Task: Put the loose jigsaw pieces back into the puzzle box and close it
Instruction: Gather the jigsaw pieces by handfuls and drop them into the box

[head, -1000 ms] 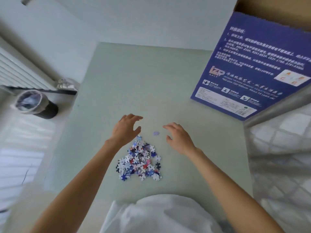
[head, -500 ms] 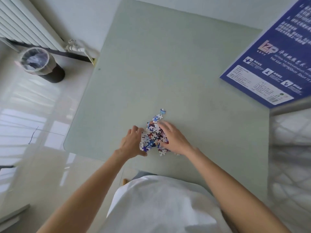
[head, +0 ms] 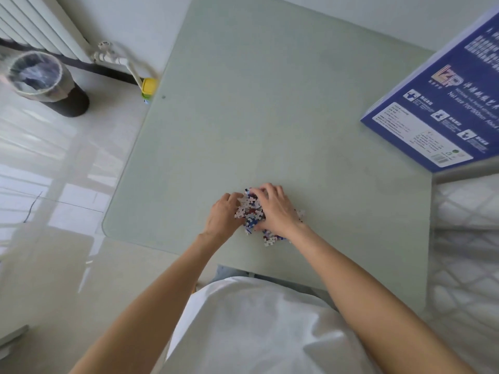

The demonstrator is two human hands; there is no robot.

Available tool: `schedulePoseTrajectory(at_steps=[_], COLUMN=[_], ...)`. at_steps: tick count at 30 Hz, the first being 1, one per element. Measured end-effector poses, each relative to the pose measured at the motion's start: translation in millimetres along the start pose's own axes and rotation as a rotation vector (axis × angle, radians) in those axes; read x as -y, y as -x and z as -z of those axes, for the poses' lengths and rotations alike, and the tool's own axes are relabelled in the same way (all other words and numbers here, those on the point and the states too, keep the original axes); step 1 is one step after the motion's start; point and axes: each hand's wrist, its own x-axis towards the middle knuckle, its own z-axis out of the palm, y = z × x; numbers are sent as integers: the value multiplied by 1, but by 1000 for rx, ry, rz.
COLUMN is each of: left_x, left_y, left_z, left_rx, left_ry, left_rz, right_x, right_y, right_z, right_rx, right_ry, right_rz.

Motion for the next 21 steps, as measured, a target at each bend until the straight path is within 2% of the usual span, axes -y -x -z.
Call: schedulePoseTrajectory(at_steps=[4, 8, 12, 21], left_x=[-7, -12, -20, -20], left_y=[-10, -7, -9, -27], left_z=[2, -2, -8, 3], left_rx=[101, 203, 121, -17], left_ry=[-4, -118, -239, -160], left_rz=[-59, -71, -79, -83], right_x=[-5, -7, -8, -20], right_y=[0, -1, -3, 0], right_z=[-2, 2, 6, 16], right_rx=[-52, -78, -97, -191], right_ry=[-153, -217, -218, -243], right_rz=[-75, -85, -77, -78])
